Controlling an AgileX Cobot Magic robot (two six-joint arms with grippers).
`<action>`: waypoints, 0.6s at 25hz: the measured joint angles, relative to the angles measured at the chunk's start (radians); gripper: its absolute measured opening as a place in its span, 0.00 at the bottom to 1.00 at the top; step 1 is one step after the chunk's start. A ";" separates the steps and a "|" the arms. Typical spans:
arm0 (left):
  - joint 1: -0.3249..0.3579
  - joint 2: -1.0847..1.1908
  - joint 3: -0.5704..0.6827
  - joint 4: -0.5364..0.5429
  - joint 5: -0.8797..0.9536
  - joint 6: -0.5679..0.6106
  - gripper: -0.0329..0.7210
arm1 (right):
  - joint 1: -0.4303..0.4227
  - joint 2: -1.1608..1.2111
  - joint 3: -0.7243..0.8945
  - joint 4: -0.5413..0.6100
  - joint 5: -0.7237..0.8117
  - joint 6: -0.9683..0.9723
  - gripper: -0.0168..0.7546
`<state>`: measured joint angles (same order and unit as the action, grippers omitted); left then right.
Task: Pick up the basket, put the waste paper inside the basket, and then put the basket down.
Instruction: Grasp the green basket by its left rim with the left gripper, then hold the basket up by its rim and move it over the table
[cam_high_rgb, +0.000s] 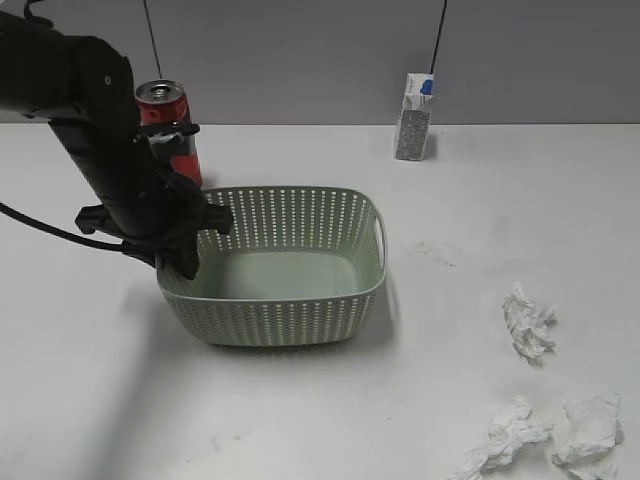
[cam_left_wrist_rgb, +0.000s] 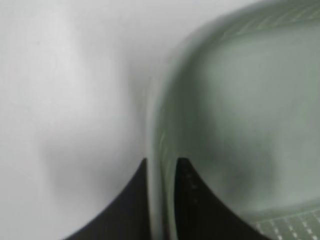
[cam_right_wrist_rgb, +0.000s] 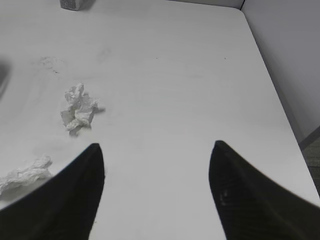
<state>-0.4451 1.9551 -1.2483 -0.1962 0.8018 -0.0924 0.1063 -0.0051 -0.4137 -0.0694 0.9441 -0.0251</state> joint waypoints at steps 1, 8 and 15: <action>0.000 -0.002 0.000 0.000 0.002 -0.004 0.15 | 0.000 0.000 0.000 0.000 0.000 0.000 0.67; -0.001 -0.095 0.005 0.011 0.052 -0.006 0.04 | 0.000 0.035 0.000 0.025 -0.001 0.000 0.67; -0.017 -0.279 0.206 0.085 -0.020 -0.116 0.04 | 0.000 0.322 -0.035 0.107 -0.036 -0.010 0.67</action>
<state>-0.4623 1.6763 -1.0428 -0.1115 0.7814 -0.2083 0.1063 0.3173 -0.4487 0.0378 0.9082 -0.0353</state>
